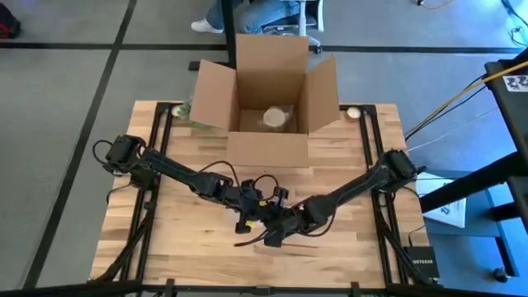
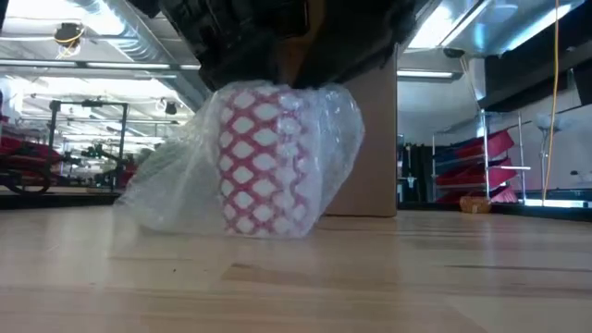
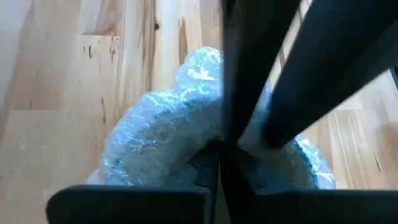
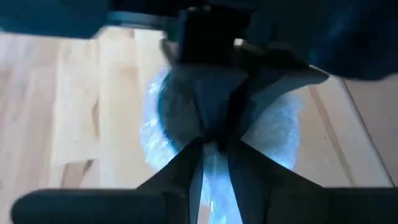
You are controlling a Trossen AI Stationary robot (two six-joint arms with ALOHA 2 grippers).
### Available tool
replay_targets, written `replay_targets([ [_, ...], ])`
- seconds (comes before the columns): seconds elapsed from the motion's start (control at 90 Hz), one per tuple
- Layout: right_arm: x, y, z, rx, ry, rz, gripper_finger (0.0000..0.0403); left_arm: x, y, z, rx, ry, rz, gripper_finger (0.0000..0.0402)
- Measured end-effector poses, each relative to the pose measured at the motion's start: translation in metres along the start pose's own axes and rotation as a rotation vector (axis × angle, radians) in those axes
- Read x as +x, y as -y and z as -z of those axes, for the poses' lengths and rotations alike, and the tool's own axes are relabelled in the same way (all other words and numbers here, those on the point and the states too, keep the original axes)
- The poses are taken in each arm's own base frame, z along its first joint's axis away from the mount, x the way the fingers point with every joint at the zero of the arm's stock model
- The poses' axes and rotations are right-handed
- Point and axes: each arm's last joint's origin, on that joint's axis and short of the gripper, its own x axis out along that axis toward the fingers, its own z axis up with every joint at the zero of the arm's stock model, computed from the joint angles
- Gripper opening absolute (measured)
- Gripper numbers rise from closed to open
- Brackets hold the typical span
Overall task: Wrap mug
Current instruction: Wrap the red mug with bubble wrap, then put the wrapped red mug into the box
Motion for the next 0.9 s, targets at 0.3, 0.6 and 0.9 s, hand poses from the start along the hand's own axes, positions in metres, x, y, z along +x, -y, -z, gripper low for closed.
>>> replay_targets([
  [0.3, -0.012, -0.002, -0.007, -0.088, -0.004, -0.151, 0.0172, -0.026, 0.0, -0.01, 0.009, 0.057, 0.016, 0.0001],
  [0.6, -0.001, 0.004, -0.012, -0.189, 0.045, -0.101, 0.0252, -0.06, 0.001, -0.014, -0.004, 0.078, 0.024, 0.0001],
  [0.9, 0.036, 0.011, -0.019, -0.163, -0.055, -0.09, 0.0241, -0.106, 0.006, 0.003, -0.051, -0.049, 0.016, 0.0001],
])
